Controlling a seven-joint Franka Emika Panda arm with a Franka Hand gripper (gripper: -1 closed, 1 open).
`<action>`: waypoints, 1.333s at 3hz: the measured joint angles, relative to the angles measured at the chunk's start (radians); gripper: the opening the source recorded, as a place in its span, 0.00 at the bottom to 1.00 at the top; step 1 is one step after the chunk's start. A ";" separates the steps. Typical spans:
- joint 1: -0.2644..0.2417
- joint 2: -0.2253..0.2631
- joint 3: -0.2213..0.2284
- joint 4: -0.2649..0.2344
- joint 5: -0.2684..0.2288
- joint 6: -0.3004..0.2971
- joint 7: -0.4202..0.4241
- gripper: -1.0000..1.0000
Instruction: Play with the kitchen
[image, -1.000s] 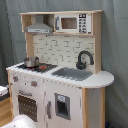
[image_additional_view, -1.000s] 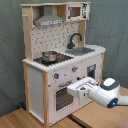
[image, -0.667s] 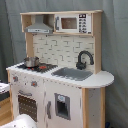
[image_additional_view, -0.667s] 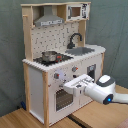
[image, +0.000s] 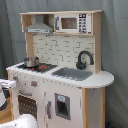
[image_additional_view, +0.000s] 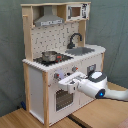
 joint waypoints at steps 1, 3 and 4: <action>-0.077 0.000 0.000 0.042 0.002 0.049 0.018 1.00; -0.172 0.000 0.024 0.133 0.003 0.061 0.143 1.00; -0.173 0.000 0.024 0.133 0.003 0.061 0.143 0.00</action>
